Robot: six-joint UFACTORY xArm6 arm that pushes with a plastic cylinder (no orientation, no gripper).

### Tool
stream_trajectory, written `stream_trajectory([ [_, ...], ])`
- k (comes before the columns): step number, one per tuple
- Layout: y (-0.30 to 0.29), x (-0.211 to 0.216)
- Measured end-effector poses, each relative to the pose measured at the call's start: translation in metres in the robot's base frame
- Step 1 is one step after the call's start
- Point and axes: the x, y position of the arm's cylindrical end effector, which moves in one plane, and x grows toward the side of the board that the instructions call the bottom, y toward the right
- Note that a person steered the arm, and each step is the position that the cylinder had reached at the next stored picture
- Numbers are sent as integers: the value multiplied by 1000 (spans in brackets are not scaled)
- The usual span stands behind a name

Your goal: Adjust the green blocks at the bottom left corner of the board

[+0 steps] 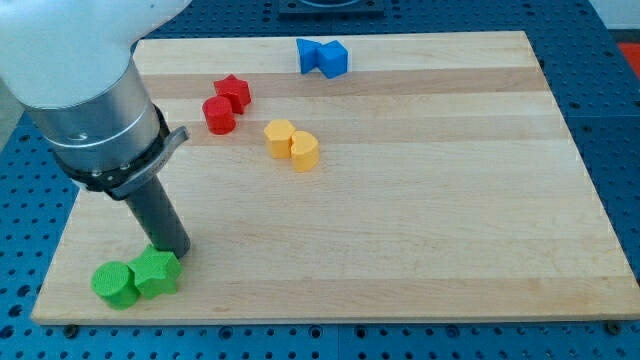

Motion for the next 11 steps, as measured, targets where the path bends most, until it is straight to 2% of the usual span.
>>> stream_trajectory([
  [1, 16, -5],
  [2, 61, -5],
  [3, 67, 56],
  [4, 63, 65],
  [7, -26, 64],
  [9, -38, 51],
  [11, -24, 65],
])
